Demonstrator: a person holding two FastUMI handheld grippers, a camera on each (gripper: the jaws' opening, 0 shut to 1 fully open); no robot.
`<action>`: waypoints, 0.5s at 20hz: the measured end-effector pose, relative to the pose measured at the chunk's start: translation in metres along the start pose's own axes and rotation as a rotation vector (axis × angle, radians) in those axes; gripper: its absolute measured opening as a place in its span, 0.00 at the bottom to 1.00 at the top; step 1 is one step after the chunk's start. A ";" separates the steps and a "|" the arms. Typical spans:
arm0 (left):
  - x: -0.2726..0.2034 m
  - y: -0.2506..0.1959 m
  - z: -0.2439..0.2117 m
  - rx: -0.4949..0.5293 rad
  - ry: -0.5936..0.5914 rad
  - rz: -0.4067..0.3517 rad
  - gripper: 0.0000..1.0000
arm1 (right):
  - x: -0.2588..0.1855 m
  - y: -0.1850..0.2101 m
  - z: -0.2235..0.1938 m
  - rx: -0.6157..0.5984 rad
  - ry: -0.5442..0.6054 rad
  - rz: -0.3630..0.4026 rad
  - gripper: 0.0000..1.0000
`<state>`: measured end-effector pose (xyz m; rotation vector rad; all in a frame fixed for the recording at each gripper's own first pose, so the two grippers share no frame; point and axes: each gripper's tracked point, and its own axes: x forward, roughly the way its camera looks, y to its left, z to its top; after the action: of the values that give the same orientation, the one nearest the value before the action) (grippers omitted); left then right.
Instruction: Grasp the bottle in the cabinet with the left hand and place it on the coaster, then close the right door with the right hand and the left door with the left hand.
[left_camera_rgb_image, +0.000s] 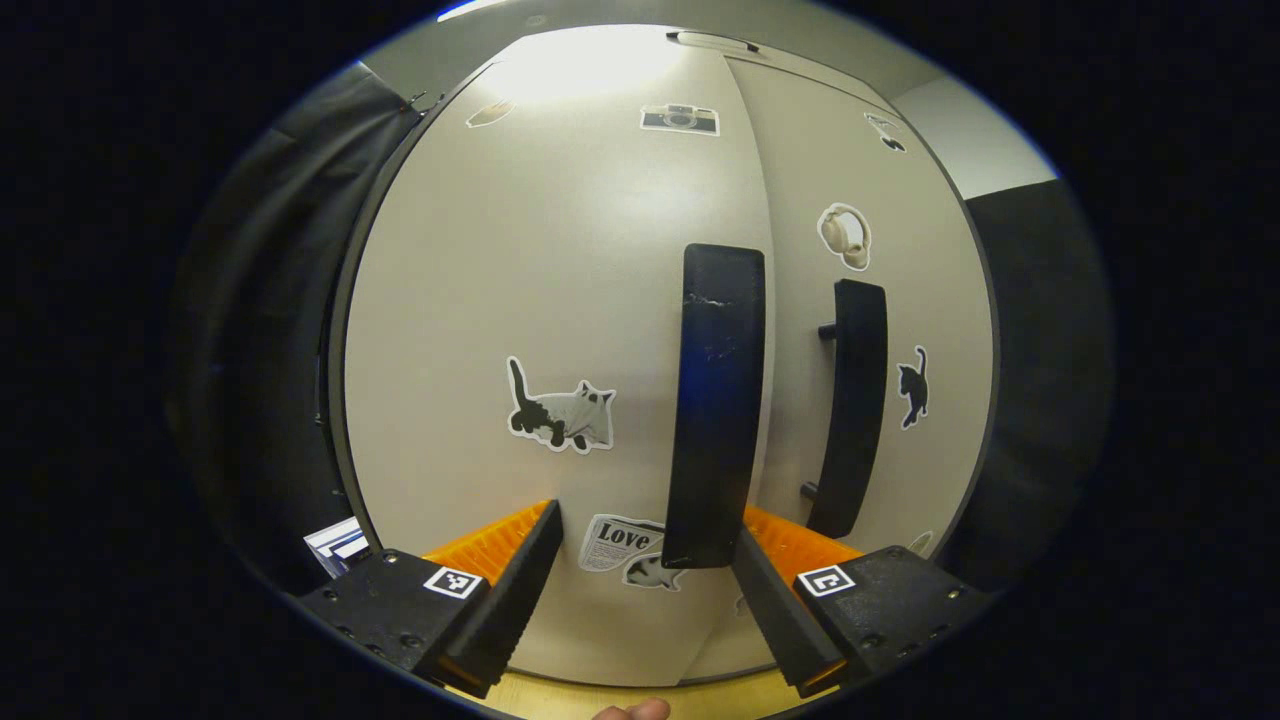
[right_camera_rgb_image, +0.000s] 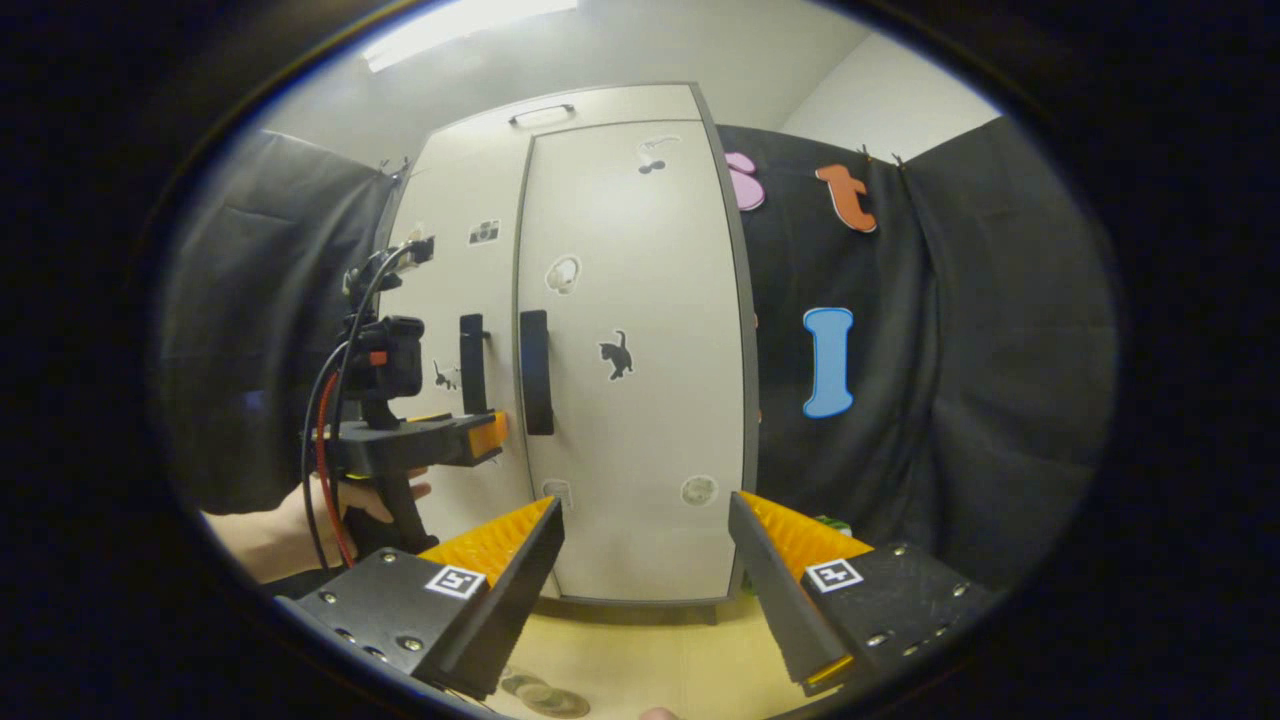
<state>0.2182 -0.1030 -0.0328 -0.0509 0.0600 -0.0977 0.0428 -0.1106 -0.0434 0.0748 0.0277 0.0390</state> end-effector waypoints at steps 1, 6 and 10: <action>0.001 0.000 0.001 -0.003 -0.002 0.007 0.99 | -0.001 -0.001 0.000 0.003 0.002 -0.004 1.00; -0.013 -0.004 0.003 -0.046 0.011 -0.001 0.97 | -0.004 0.003 0.004 0.008 0.007 0.002 1.00; -0.049 -0.004 0.013 -0.045 0.009 -0.015 0.97 | -0.008 0.010 0.017 0.009 -0.010 0.009 1.00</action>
<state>0.1697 -0.1016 -0.0172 -0.0959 0.0712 -0.1117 0.0352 -0.1021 -0.0258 0.0838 0.0173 0.0475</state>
